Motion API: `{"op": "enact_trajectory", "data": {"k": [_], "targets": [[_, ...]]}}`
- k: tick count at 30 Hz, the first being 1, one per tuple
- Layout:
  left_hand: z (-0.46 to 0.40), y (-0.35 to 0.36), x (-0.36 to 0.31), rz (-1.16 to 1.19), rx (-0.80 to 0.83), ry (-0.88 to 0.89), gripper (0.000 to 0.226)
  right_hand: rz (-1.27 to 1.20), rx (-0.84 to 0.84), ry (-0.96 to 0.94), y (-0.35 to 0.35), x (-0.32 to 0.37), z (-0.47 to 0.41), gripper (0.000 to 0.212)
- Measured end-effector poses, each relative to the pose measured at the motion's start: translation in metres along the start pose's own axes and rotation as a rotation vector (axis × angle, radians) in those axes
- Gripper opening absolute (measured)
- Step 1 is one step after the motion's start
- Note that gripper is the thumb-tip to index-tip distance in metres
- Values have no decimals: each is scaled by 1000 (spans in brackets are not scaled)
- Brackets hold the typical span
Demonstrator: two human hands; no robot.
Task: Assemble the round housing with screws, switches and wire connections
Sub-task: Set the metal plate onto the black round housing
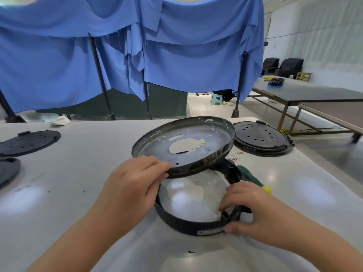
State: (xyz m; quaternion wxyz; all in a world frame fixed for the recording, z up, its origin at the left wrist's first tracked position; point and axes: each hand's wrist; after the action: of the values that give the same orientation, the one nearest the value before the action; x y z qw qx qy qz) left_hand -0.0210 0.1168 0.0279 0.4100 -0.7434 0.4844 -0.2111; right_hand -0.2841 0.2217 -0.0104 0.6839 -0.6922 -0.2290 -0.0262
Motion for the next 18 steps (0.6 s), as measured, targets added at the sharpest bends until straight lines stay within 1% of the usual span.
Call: {"op": "enact_trajectory", "data": {"k": [2,5,8,11,14,16,18], "targets": [[6,4,-1,-3,-25,-18,27,-5,-36,2,4,-1,0,29],[14,11,0,16,-89,-41,23,-14,-100,-12,6,-1,-3,22],[17,12,5,48,-153,-60,25,-45,-223,-29,-2,7,-9,21],[10,7,10,59,-150,-64,27,-74,-286,-35,-23,17,-22,18],[-6,0,17,57,-134,-65,23,-133,-227,39,-50,23,-39,16],[-20,-7,23,88,-122,-83,22,-181,-154,92,-67,25,-51,22],[-32,-14,29,114,-110,-86,20,-193,-106,101,-82,26,-64,22]]}}
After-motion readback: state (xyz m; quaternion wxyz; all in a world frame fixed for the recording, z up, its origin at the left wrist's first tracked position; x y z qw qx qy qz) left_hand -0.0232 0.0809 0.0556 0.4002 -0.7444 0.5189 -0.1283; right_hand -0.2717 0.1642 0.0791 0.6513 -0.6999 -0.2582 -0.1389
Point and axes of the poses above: each hand's wrist, its own z-axis away from the middle knuckle, its own y-axis out of the palm, x = y × z, and after that the axes turned 9 degrees about x, right-handed
